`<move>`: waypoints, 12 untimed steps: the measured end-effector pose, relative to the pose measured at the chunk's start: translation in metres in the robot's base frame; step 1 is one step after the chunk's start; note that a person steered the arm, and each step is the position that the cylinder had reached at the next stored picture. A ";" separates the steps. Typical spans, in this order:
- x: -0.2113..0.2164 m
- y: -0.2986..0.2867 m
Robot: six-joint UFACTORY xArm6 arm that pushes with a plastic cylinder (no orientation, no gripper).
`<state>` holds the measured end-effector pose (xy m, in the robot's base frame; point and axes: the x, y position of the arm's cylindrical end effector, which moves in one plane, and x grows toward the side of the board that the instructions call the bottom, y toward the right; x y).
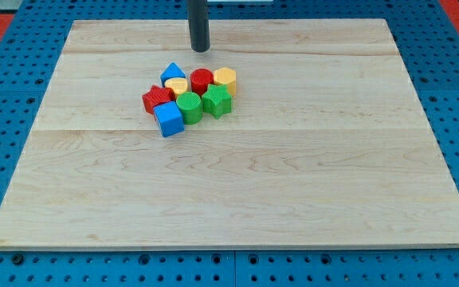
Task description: Move the yellow hexagon towards top left
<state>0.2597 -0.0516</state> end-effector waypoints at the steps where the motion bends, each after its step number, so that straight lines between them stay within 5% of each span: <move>1: 0.000 0.001; 3: 0.011 0.025; 6: 0.091 0.002; 12: 0.097 0.086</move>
<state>0.3562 0.0343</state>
